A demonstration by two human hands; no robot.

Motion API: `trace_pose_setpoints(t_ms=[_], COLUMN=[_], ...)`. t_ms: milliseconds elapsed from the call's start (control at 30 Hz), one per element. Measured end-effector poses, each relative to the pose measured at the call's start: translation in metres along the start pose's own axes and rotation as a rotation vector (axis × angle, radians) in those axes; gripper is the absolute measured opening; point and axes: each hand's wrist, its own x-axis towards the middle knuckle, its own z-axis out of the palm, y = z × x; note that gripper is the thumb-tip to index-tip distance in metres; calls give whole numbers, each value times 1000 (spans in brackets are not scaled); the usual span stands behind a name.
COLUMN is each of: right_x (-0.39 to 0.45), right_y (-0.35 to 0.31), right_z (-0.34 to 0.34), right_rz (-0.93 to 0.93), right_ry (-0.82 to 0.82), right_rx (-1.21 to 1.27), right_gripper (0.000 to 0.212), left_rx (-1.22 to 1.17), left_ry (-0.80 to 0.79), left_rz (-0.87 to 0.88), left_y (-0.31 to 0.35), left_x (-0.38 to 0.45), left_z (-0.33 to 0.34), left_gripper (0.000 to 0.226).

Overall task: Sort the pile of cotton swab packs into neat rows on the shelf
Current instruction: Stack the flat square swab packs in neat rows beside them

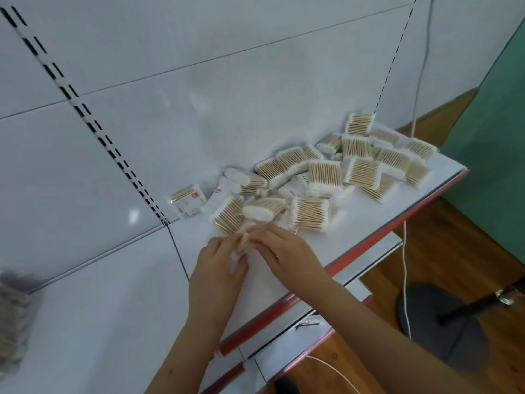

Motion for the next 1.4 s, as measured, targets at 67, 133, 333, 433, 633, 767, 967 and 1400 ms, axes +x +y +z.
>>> trace_pose_setpoints(t_ms=[67, 133, 333, 433, 633, 767, 967, 1400], right_x=[3, 9, 41, 44, 34, 27, 32, 32], right_y=[8, 23, 55, 31, 2, -8, -29, -146], right_z=[-3, -6, -5, -22, -15, 12, 15, 119], right_rz=[27, 52, 57, 197, 324, 300, 501, 276], right_ry=[34, 45, 9, 83, -253, -232, -423, -603], right_rx=[4, -150, -349, 57, 386, 444, 739, 668], right_gripper=[32, 47, 32, 34, 28, 24, 33, 33], left_rx=[-96, -264, -592, -656, -734, -753, -711, 1], left_ry=[70, 121, 219, 217, 185, 142, 91, 571], left_rz=[-100, -264, -504, -489, -427, -384, -385, -502], left_y=[0, -1, -10, -8, -6, 2, -3, -104], left_x=[-1, -6, -16, -20, -21, -22, -32, -163], left_z=[3, 4, 2, 0, -1, -4, -24, -148], left_gripper=[25, 13, 14, 21, 19, 28, 29, 33])
